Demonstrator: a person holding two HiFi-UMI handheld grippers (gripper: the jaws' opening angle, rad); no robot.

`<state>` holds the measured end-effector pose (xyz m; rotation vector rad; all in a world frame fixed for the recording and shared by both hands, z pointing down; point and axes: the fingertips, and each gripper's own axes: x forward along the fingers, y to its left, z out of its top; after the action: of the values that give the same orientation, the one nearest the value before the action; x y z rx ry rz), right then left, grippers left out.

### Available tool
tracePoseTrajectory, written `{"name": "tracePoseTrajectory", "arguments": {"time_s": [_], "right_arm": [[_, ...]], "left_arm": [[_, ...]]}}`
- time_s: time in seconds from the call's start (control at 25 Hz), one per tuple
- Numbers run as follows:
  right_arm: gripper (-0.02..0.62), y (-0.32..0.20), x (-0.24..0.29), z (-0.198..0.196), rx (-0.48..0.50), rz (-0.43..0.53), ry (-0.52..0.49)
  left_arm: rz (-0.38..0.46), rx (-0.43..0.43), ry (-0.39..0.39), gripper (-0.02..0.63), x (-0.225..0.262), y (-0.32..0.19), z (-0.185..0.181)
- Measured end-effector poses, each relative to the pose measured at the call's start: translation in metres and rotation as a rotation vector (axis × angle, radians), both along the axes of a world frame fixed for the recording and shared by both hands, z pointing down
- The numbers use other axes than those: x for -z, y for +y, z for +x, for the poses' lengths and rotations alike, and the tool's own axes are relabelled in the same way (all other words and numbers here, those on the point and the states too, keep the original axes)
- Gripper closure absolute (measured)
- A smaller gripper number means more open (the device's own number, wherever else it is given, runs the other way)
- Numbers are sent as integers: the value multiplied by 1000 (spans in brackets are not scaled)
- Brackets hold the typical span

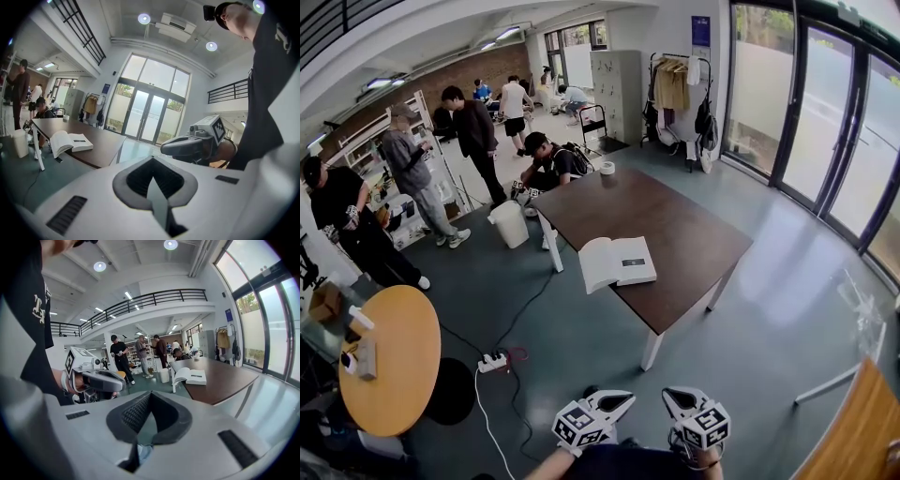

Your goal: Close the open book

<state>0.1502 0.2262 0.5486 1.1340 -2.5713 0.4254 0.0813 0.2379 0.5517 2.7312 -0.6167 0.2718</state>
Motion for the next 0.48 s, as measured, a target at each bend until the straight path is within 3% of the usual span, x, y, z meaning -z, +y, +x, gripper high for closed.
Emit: {"name": "tracePoseTrajectory", "arguments": {"time_s": [0.48], "right_arm": [[607, -17, -5, -15, 34, -12, 5]], "left_arm": [[-18, 41, 2, 600, -5, -16, -18]]}}
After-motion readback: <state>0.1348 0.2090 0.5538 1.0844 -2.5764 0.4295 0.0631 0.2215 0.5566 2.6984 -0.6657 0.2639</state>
